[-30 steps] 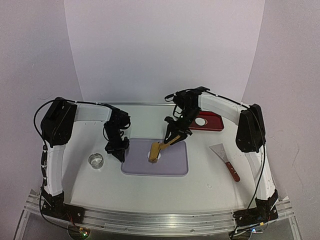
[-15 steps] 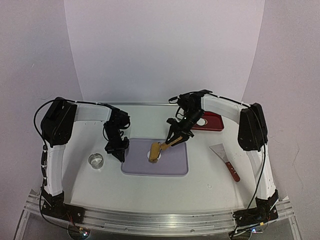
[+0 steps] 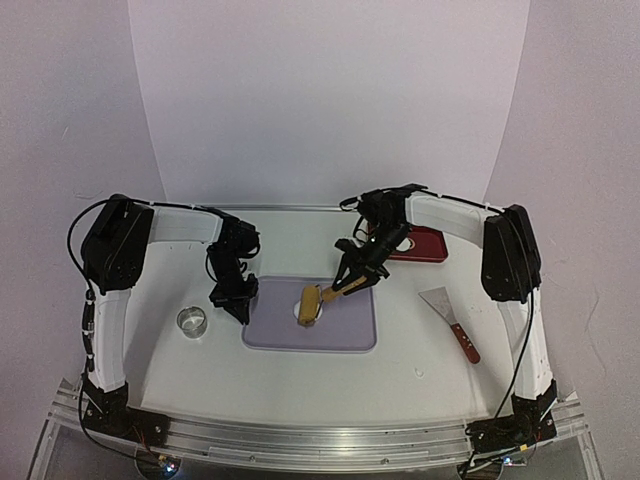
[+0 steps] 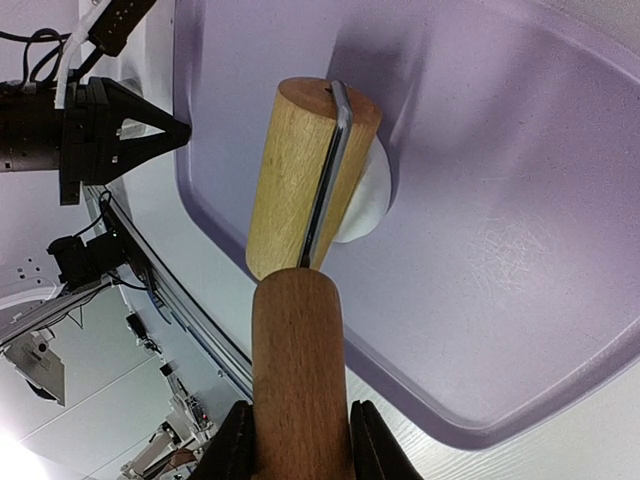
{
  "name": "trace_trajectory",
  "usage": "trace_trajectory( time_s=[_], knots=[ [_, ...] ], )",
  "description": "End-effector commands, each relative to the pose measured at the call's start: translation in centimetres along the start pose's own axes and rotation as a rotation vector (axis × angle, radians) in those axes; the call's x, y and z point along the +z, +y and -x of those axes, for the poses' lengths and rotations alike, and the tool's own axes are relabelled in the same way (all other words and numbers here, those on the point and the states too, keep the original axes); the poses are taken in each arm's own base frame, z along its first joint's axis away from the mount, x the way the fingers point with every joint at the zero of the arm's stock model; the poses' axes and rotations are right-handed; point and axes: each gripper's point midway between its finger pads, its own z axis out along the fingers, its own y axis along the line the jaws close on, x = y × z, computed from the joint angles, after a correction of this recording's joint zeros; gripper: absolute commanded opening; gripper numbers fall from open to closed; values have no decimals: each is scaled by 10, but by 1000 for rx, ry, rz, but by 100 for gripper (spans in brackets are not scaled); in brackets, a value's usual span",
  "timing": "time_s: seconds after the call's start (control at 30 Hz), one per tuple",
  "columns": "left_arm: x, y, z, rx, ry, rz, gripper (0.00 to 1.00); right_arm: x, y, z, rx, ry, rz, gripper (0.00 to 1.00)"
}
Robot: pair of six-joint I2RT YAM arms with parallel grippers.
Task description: Roll out the dumpling wrappers from the dough
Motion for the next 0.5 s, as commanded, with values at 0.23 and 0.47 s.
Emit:
trace_trajectory(
  time_s=[0.23,0.47],
  knots=[
    [-1,22,21,-6,-99,83,0,-12,-30,-23,112,67,-332,0],
    [-3,23,23,-1,-114,91,0,-37,59,-20,14,-34,-131,0]
  ],
)
